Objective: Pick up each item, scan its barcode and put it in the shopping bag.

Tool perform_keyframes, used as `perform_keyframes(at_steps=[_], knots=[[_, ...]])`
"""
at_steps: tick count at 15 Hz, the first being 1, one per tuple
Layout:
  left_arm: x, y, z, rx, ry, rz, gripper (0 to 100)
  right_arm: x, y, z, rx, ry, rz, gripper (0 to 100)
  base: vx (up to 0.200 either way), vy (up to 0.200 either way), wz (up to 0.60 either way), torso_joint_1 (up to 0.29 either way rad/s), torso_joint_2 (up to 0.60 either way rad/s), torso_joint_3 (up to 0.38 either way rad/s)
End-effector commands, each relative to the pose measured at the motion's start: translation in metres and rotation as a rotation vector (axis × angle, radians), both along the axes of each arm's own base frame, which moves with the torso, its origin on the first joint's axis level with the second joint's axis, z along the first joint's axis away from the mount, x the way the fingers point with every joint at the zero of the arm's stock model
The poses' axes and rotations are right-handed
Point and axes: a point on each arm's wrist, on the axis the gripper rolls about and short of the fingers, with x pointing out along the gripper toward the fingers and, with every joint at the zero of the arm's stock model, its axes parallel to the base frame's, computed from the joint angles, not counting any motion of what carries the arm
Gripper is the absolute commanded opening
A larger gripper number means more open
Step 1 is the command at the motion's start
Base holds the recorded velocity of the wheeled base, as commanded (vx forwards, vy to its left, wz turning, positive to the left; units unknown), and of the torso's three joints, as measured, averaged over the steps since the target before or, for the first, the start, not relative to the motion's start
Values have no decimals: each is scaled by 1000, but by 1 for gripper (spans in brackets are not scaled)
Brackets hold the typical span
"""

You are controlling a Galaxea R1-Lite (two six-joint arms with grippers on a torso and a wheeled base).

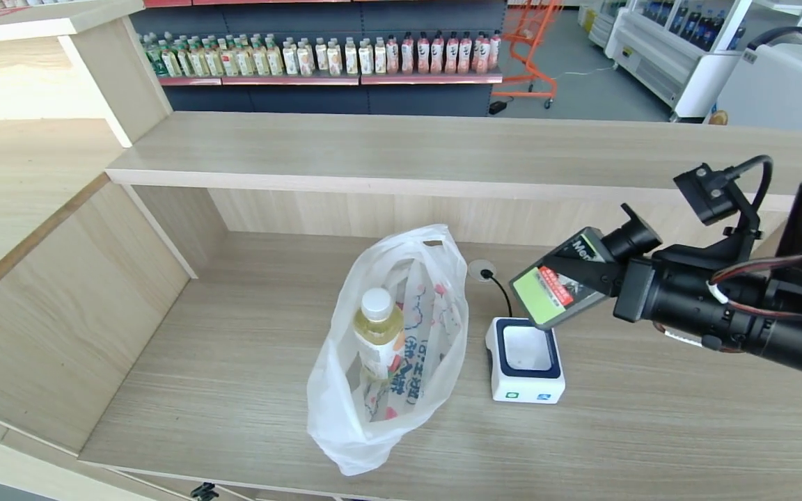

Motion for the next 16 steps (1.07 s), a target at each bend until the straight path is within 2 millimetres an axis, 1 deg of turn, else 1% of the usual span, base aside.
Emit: perform_keyframes(at_steps=[1, 2, 5, 6, 7, 9, 11, 12, 13, 14, 15, 16], knots=[[0, 0, 0, -1, 0, 0, 100, 36, 16, -15, -41, 33, 3, 0, 0, 0, 0, 0, 0, 0], [0, 0, 0, -1, 0, 0, 100, 50, 22, -22, -68, 32, 2, 0, 0, 0, 0, 0, 0, 0], [0, 0, 0, -1, 0, 0, 100, 76, 34, -40, -94, 67, 4, 0, 0, 0, 0, 0, 0, 0], [0, 0, 0, 0, 0, 0, 100, 82, 37, -45, -100, 80, 8, 0, 0, 0, 0, 0, 0, 0], [0, 0, 0, 0, 0, 0, 100, 86, 47, -53, -108, 95, 27, 0, 0, 0, 0, 0, 0, 0], [0, 0, 0, -1, 0, 0, 100, 89, 60, -74, -168, 114, 60, 0, 0, 0, 0, 0, 0, 0], [0, 0, 0, 0, 0, 0, 100, 97, 68, -100, -317, 53, 99, 0, 0, 0, 0, 0, 0, 0], [0, 0, 0, 0, 0, 0, 100, 101, 70, -107, -355, 26, 113, 0, 0, 0, 0, 0, 0, 0], [0, 0, 0, -1, -1, 0, 100, 108, 76, -109, -355, -7, 117, 0, 0, 0, 0, 0, 0, 0], [0, 0, 0, 0, 0, 0, 100, 116, 89, -114, -345, -44, 133, 0, 0, 0, 0, 0, 0, 0], [0, 0, 0, 0, 0, 0, 100, 127, 98, -118, -343, -86, 134, 0, 0, 0, 0, 0, 0, 0], [0, 0, 0, 0, 0, 0, 100, 130, 100, -119, -345, -100, 136, 0, 0, 0, 0, 0, 0, 0]])
